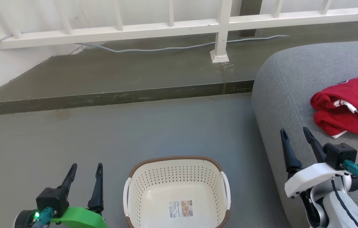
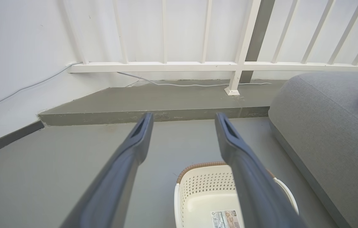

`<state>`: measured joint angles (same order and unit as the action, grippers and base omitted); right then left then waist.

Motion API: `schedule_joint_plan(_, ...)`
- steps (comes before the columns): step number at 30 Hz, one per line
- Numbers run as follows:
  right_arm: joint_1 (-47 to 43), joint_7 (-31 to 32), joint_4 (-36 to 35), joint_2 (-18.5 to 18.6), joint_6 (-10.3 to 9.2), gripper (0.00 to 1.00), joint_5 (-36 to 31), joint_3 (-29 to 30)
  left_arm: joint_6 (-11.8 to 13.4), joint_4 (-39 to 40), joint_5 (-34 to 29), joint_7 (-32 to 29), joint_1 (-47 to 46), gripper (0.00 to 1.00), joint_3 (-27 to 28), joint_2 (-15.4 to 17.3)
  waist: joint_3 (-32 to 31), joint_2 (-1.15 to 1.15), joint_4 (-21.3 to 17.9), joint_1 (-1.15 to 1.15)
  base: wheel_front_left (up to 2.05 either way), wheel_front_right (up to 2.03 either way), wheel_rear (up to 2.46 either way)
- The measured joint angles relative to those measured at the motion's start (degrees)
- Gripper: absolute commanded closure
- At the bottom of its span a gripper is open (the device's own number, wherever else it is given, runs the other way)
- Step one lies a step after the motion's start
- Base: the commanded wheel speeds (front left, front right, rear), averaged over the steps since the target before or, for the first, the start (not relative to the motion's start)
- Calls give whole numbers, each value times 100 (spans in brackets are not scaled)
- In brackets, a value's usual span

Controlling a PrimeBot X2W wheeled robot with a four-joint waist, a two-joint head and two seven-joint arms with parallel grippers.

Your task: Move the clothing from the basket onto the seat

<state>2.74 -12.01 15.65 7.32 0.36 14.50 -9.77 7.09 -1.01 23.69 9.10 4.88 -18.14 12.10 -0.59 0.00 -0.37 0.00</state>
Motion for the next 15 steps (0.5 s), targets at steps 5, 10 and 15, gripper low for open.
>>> schedule_joint_plan(5,-20,53,-131,1,-40,0,0,-1,0,10,-73,-7,10,0,47,-1,7,0,-5,0,0,0,0)
schedule_joint_plan(10,-109,91,-215,2,-47,0,0,-2,0,22,-97,-23,13,0,103,-21,11,0,-10,0,0,0,0)
schedule_joint_plan(15,-115,148,-326,16,-53,0,1,-1,0,34,-129,-44,14,0,137,-48,10,0,-16,0,0,0,0)
